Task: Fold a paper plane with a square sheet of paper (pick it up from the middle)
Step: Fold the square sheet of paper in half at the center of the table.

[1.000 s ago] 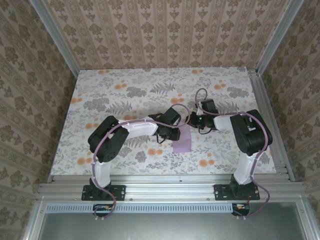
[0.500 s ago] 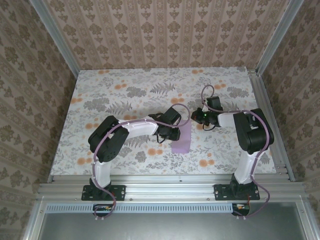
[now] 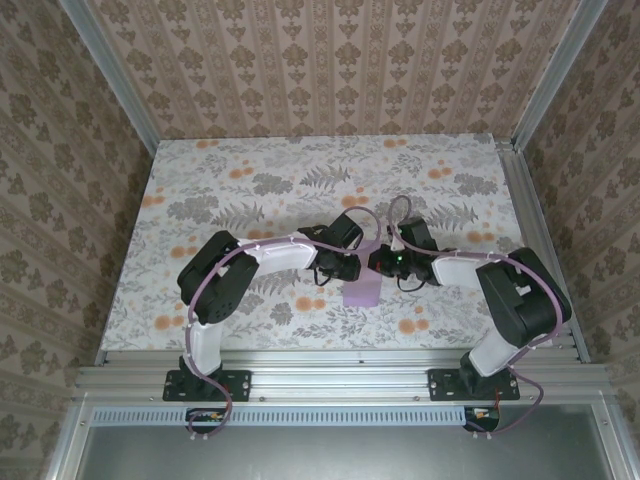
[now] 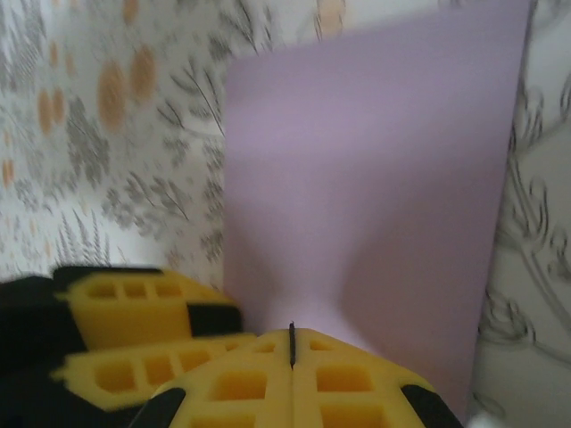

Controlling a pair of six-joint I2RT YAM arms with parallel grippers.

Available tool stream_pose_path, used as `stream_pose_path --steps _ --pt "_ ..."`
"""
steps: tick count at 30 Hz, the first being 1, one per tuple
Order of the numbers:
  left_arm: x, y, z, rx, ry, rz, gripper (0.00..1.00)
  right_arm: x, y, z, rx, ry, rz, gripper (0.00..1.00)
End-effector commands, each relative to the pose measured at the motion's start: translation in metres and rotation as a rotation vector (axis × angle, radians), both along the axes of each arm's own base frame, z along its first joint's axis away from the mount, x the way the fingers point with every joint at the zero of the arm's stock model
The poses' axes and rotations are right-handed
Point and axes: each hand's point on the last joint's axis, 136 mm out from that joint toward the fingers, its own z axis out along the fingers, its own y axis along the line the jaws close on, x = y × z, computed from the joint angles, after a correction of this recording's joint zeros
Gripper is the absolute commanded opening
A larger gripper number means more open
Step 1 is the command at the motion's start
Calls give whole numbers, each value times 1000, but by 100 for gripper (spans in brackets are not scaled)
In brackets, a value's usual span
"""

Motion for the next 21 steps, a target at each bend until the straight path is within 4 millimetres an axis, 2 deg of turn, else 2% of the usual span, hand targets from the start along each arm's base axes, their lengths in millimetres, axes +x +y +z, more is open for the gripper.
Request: stream_pose_path --steps 1,9,17,21 --pt "-54 77 -67 324 216 -9 26 -19 -5 -16 -9 80 -1 6" --pt "-52 77 -68 329 213 -3 26 -41 -11 -35 -65 151 54 5" --pt "-53 78 -68 339 216 -7 26 -65 -37 -45 -155 206 35 5" --pt "-53 79 -68 340 216 -8 26 -72 -41 -40 -153 208 27 5"
